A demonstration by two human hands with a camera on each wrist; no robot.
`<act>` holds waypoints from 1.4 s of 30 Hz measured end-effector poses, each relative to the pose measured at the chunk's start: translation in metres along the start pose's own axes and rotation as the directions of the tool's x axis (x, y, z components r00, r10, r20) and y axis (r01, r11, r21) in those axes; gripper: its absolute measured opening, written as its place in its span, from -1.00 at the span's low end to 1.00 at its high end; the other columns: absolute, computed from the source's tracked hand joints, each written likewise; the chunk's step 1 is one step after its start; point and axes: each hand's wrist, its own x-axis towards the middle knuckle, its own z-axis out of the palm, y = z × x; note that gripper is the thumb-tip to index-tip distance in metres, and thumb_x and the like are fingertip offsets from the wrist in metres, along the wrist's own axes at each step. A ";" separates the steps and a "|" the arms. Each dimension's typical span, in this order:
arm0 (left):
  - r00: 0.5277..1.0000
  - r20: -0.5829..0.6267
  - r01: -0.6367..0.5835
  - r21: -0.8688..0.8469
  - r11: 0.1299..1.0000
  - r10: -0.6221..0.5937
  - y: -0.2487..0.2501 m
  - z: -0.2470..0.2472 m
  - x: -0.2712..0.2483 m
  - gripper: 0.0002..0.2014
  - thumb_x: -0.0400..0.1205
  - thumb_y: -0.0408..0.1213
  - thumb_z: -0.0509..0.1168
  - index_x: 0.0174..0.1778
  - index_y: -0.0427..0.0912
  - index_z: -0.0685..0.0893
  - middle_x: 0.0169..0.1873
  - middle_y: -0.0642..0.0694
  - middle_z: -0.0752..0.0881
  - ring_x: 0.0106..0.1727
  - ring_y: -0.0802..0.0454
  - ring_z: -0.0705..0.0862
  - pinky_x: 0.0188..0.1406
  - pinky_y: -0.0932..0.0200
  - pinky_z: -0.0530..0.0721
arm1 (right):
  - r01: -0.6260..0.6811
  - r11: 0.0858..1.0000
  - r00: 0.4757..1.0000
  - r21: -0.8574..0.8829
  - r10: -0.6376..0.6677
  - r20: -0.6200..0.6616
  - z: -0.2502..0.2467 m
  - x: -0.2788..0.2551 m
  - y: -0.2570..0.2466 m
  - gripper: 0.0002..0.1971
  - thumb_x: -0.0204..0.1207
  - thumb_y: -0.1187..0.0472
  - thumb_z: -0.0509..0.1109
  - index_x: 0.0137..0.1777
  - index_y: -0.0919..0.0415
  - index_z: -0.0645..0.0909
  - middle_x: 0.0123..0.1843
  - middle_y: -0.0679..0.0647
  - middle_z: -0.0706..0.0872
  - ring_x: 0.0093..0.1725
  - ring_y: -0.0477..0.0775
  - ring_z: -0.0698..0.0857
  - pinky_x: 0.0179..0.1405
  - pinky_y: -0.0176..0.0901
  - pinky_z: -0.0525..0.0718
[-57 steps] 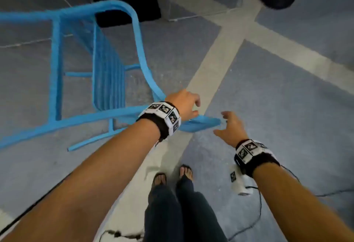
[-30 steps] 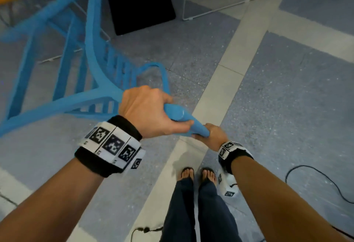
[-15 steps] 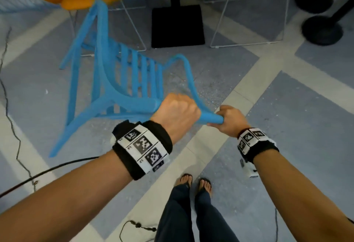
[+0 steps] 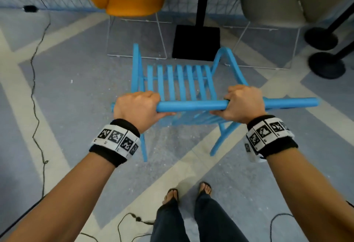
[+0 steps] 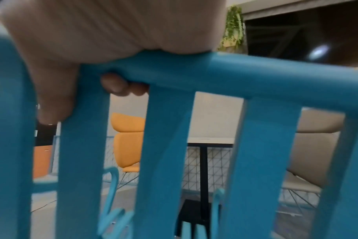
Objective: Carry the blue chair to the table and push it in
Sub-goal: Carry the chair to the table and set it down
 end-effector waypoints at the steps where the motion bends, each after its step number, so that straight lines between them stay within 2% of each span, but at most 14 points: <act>1: 1.000 -0.010 -0.001 -0.025 1.000 0.001 -0.007 0.009 -0.004 -0.41 0.31 0.39 0.19 -0.59 -0.14 0.52 -0.67 -0.07 0.60 -0.68 -0.09 0.58 -0.68 0.28 0.41 | 0.012 0.999 1.000 -0.030 -0.013 -0.009 0.001 0.000 -0.009 -0.49 0.05 -0.27 0.52 -0.64 0.21 0.57 -0.60 0.06 0.50 -0.56 0.19 0.59 -0.54 -0.25 0.28; 3: 1.000 -0.015 -0.013 -0.060 0.998 0.012 -0.017 0.028 -0.007 -0.42 0.29 0.38 0.19 -0.57 -0.15 0.55 -0.62 -0.08 0.64 -0.62 -0.11 0.63 -0.65 0.26 0.40 | 0.001 0.998 1.000 -0.063 -0.002 -0.015 0.007 -0.003 -0.018 -0.50 0.05 -0.24 0.56 -0.65 0.20 0.53 -0.60 0.05 0.45 -0.56 0.19 0.56 -0.53 -0.26 0.26; 5: 0.999 -0.005 -0.041 -0.063 0.997 0.041 -0.017 0.041 -0.006 -0.45 0.28 0.35 0.22 -0.55 -0.15 0.58 -0.60 -0.09 0.66 -0.58 -0.11 0.65 -0.61 0.27 0.37 | -0.047 0.996 0.999 -0.069 0.046 -0.015 0.013 -0.010 -0.019 -0.47 0.09 -0.30 0.46 -0.63 0.19 0.51 -0.58 0.02 0.42 -0.55 0.14 0.48 -0.51 -0.25 0.23; 8: 0.998 -0.035 -0.055 -0.080 0.995 0.052 -0.019 0.054 -0.004 -0.48 0.27 0.29 0.37 -0.51 -0.18 0.61 -0.54 -0.14 0.68 -0.50 -0.14 0.68 -0.59 0.23 0.45 | -0.124 0.990 0.992 -0.067 0.125 0.017 0.024 -0.019 -0.021 -0.47 0.15 -0.31 0.44 -0.52 0.22 0.58 -0.52 0.03 0.47 -0.51 0.10 0.43 -0.50 -0.21 0.26; 9: 0.999 -0.034 -0.043 -0.089 0.995 0.040 -0.021 0.057 -0.004 -0.50 0.29 0.26 0.39 -0.46 -0.20 0.64 -0.47 -0.16 0.71 -0.41 -0.17 0.70 -0.55 0.18 0.50 | -0.144 0.987 0.988 -0.066 0.147 0.044 0.029 -0.021 -0.024 -0.46 0.16 -0.33 0.41 -0.48 0.22 0.60 -0.50 0.04 0.50 -0.50 0.11 0.45 -0.49 -0.20 0.28; 11: 0.998 0.055 0.016 -0.083 0.996 -0.012 -0.025 0.066 -0.008 -0.51 0.36 0.25 0.37 -0.29 -0.20 0.68 -0.26 -0.18 0.74 -0.15 -0.21 0.71 -0.37 0.06 0.56 | -0.167 0.985 0.979 -0.048 0.172 0.106 0.046 -0.024 -0.033 -0.47 0.16 -0.33 0.31 -0.45 0.22 0.61 -0.47 0.08 0.60 -0.47 0.16 0.56 -0.49 -0.18 0.32; 13: 0.991 0.124 0.060 -0.056 0.997 -0.053 -0.033 0.077 -0.015 -0.51 0.38 0.25 0.35 -0.20 -0.19 0.70 -0.16 -0.17 0.72 -0.03 -0.21 0.67 -0.25 0.02 0.57 | -0.179 0.983 0.970 -0.040 0.183 0.157 0.065 -0.028 -0.043 -0.51 0.16 -0.27 0.26 -0.43 0.22 0.62 -0.44 0.11 0.63 -0.42 0.21 0.64 -0.48 -0.17 0.35; 18: 0.977 0.180 0.127 -0.061 0.990 -0.114 -0.044 0.086 -0.021 -0.52 0.34 0.21 0.41 -0.22 -0.22 0.73 -0.21 -0.19 0.71 -0.06 -0.23 0.65 -0.12 -0.08 0.58 | -0.173 0.984 0.970 -0.030 0.176 0.166 0.074 -0.030 -0.060 -0.64 0.28 -0.11 0.39 -0.39 0.23 0.65 -0.41 0.03 0.48 -0.42 0.10 0.47 -0.44 -0.16 0.35; 22: 0.982 0.166 0.105 -0.081 0.991 -0.091 -0.044 0.085 -0.024 -0.52 0.38 0.21 0.37 -0.19 -0.20 0.67 -0.19 -0.19 0.72 -0.04 -0.21 0.64 -0.04 -0.10 0.56 | -0.135 0.991 0.991 -0.006 0.135 0.020 0.073 -0.040 -0.057 -0.62 0.18 -0.14 0.52 -0.51 0.18 0.62 -0.53 0.05 0.52 -0.49 0.10 0.52 -0.55 -0.23 0.31; 25: 0.992 0.120 0.047 -0.150 0.988 -0.029 -0.029 0.084 -0.023 -0.43 0.32 0.37 0.28 -0.13 -0.11 0.62 -0.22 -0.12 0.77 -0.12 -0.15 0.68 -0.10 -0.01 0.55 | -0.195 0.980 0.976 0.038 0.197 -0.094 0.078 -0.055 -0.047 -0.52 0.19 -0.33 0.44 -0.46 0.13 0.56 -0.50 0.03 0.60 -0.48 0.04 0.55 -0.57 -0.28 0.27; 27: 0.987 0.160 0.038 -0.179 0.983 -0.009 -0.018 0.083 -0.015 -0.36 0.27 0.45 0.25 -0.06 -0.05 0.60 -0.23 -0.06 0.77 -0.20 -0.10 0.70 -0.22 0.08 0.51 | -0.224 0.974 0.963 0.034 0.226 -0.149 0.079 -0.059 -0.044 -0.47 0.18 -0.40 0.37 -0.46 0.12 0.54 -0.51 0.03 0.60 -0.50 0.03 0.57 -0.57 -0.29 0.26; 31: 0.969 0.249 0.017 -0.065 0.998 -0.001 -0.015 0.085 -0.002 -0.31 0.24 0.55 0.13 -0.20 -0.04 0.66 -0.25 0.01 0.73 -0.37 0.00 0.58 -0.41 0.18 0.47 | -0.228 0.974 0.960 0.013 0.227 -0.165 0.085 -0.053 -0.042 -0.43 0.11 -0.43 0.39 -0.49 0.14 0.50 -0.54 0.04 0.57 -0.54 0.05 0.55 -0.55 -0.29 0.25; 36: 0.964 0.262 0.064 -0.042 0.997 -0.051 -0.005 0.085 0.025 -0.31 0.21 0.56 0.13 -0.24 -0.01 0.73 -0.27 0.04 0.71 -0.37 0.03 0.54 -0.39 0.17 0.49 | -0.209 0.978 0.955 0.010 0.206 -0.215 0.080 -0.029 -0.019 -0.42 0.06 -0.41 0.44 -0.53 0.14 0.45 -0.58 0.04 0.54 -0.58 0.04 0.52 -0.55 -0.30 0.19; 42: 0.952 0.289 0.102 0.020 0.995 -0.103 0.001 0.089 0.081 -0.26 0.20 0.60 0.05 -0.21 0.02 0.74 -0.35 0.10 0.53 -0.34 0.00 0.54 -0.39 0.13 0.48 | -0.184 0.983 0.961 0.018 0.183 -0.207 0.078 0.022 0.020 -0.44 0.05 -0.40 0.44 -0.50 0.15 0.49 -0.54 0.04 0.57 -0.55 0.05 0.55 -0.53 -0.29 0.23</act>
